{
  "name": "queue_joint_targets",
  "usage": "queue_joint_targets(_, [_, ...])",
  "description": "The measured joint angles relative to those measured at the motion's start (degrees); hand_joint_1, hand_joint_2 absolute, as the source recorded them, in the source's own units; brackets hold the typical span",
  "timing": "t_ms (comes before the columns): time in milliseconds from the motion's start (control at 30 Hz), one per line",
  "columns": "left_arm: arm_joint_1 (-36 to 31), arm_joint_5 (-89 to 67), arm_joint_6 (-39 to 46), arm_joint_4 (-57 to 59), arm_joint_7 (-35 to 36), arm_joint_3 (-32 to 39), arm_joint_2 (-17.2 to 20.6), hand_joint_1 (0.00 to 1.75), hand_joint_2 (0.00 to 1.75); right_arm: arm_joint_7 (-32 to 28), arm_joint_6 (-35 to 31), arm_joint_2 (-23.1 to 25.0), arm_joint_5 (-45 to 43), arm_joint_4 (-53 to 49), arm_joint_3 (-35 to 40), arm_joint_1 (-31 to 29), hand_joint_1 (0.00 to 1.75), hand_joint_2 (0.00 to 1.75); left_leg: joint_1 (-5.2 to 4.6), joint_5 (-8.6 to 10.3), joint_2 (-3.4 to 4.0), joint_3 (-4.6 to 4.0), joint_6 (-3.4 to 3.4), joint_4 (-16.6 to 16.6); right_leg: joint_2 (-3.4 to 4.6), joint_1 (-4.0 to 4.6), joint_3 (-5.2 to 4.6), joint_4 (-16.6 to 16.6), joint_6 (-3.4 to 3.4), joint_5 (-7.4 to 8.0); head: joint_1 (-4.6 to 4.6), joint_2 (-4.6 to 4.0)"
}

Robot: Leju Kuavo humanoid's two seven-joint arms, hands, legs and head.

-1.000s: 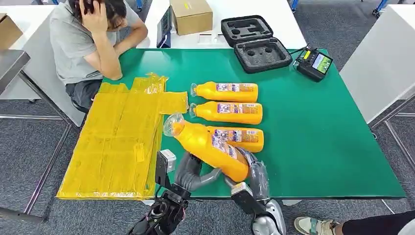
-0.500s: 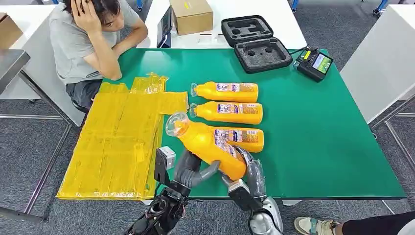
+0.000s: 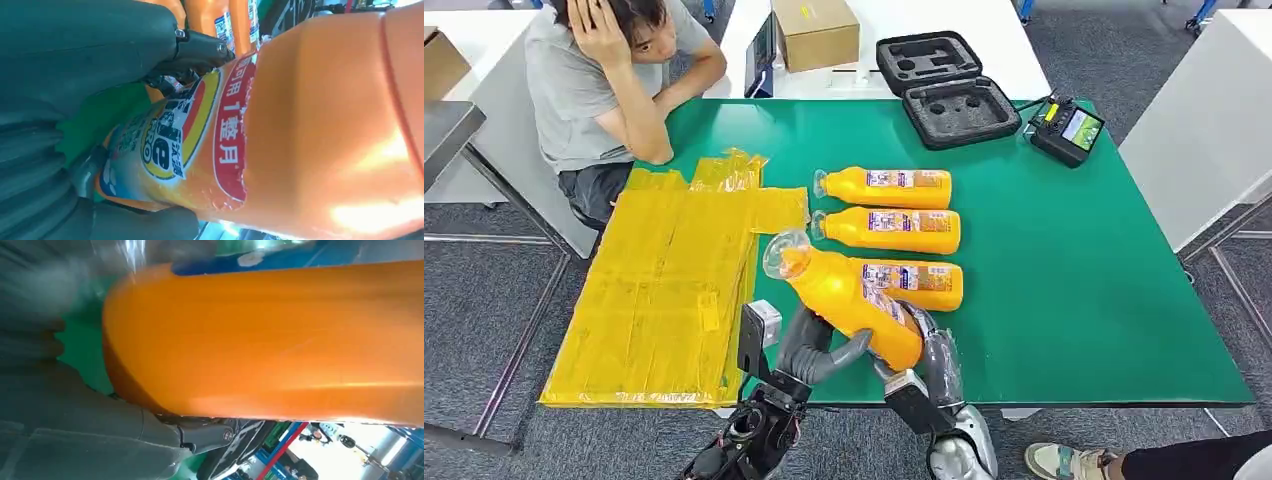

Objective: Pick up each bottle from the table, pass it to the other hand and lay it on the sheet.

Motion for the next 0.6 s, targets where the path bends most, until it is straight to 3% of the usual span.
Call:
queue_joint_targets(33, [0.00, 0.00, -0.09, 0.00, 0.00, 0.02, 0.00, 1.71, 1.75, 0.00, -0.20, 0.00, -0.05, 0.06, 0.00, -0.01, 0.91, 1.75, 0.00, 0.00, 0.00, 0.00, 0.00, 0.00, 0.00, 0.00, 0.00, 0.00, 0.00, 0.00, -0.02, 0.00])
queue_joint_targets(67, [-0.02, 0.00, -0.15, 0.02, 0.00, 0.02, 0.00, 1.75, 1.75, 0.00, -0.29, 0.00, -0.11, 0.11, 0.00, -0.02, 0.79, 1.75, 0.00, 0.00, 0.00, 0.00, 0.00, 0.00, 0.00, 0.00, 0.00, 0.00, 0.00, 0.00, 0.00, 0.00])
queue_joint_targets(100, [-0.05, 0.00, -0.18, 0.02, 0.00, 0.02, 0.00, 1.71, 1.75, 0.00, -0.31, 0.00, -0.13, 0.20, 0.00, -0.05, 0.54, 1.75, 0.00, 0.00, 0.00, 0.00, 0.00, 0.00, 0.00, 0.00, 0.00, 0.00, 0.00, 0.00, 0.00, 0.00])
queue_joint_targets(133, [-0.08, -0.09, -0.18, 0.04, -0.02, 0.02, 0.00, 1.73, 1.75, 0.00, -0.31, 0.00, -0.18, 0.26, 0.00, -0.10, 0.16, 1.75, 0.00, 0.00, 0.00, 0.00, 0.00, 0.00, 0.00, 0.00, -0.01, 0.00, 0.00, 0.00, -0.02, 0.00])
queue_joint_targets(167, [-0.11, -0.18, -0.15, 0.04, -0.07, 0.02, 0.00, 1.75, 1.75, 0.00, -0.31, 0.00, -0.20, 0.28, 0.00, -0.12, 0.00, 1.75, 0.00, 0.00, 0.00, 0.00, 0.00, 0.00, 0.00, 0.00, -0.01, 0.00, 0.00, 0.00, 0.00, 0.00])
queue_joint_targets(600, [-0.51, -1.71, 2.08, 0.07, -1.44, 0.02, 0.02, 1.71, 1.75, 0.00, -0.81, 0.00, 0.02, 1.33, -0.09, -0.19, 0.00, 1.75, 0.00, 0.00, 0.00, 0.00, 0.00, 0.00, 0.00, 0.00, 0.00, 0.00, 0.00, 0.00, 0.00, 0.00])
